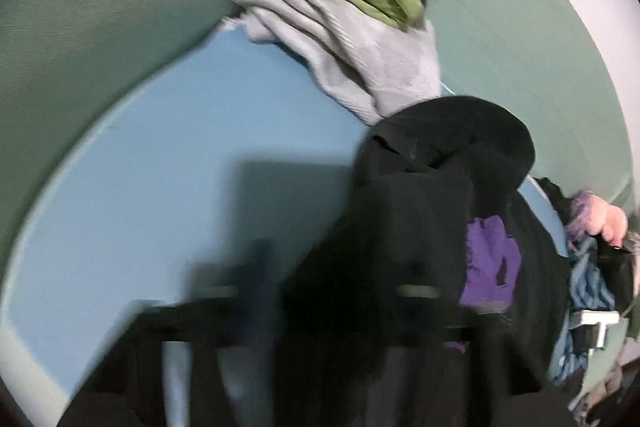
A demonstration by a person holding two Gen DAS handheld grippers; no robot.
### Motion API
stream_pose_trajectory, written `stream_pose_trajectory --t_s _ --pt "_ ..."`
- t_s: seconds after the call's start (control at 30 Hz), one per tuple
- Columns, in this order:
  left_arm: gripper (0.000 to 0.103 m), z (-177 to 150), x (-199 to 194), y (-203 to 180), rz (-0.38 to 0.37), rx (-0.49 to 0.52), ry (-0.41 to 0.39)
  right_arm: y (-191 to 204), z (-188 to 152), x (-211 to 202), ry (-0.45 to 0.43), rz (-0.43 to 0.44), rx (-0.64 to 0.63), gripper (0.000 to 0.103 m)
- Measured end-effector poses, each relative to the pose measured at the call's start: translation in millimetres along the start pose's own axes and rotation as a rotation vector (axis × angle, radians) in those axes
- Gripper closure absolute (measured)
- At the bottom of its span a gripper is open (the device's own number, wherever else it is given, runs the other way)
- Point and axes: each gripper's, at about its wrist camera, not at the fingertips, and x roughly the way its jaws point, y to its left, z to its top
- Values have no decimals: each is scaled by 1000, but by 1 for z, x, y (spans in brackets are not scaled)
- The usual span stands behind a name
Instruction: Fold clothes
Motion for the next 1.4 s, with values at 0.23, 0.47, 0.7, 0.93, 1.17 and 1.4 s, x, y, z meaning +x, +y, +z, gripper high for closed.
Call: stream_pose_trajectory --t_s 0.23,0.47,0.7,0.93,1.17,1.4 --pt "91 -10 -68 44 -12 -70 -141 -2 0 -2 15 40 21 38" --pt "91 -60 -141 122 125 -145 -195 15 -2 0 11 76 -14 38" --pt "91 -95 -122 129 206 -155 -142 42 5 9 33 95 -112 36" --pt "91 -95 -121 137 186 -189 -141 122 51 37 48 208 -328 33" --pt "91 -92 -112 134 178 -181 -127 291 130 116 -4 253 -685 19" --pt "91 -86 -113 125 231 -134 -115 393 146 230 122 135 -846 16"
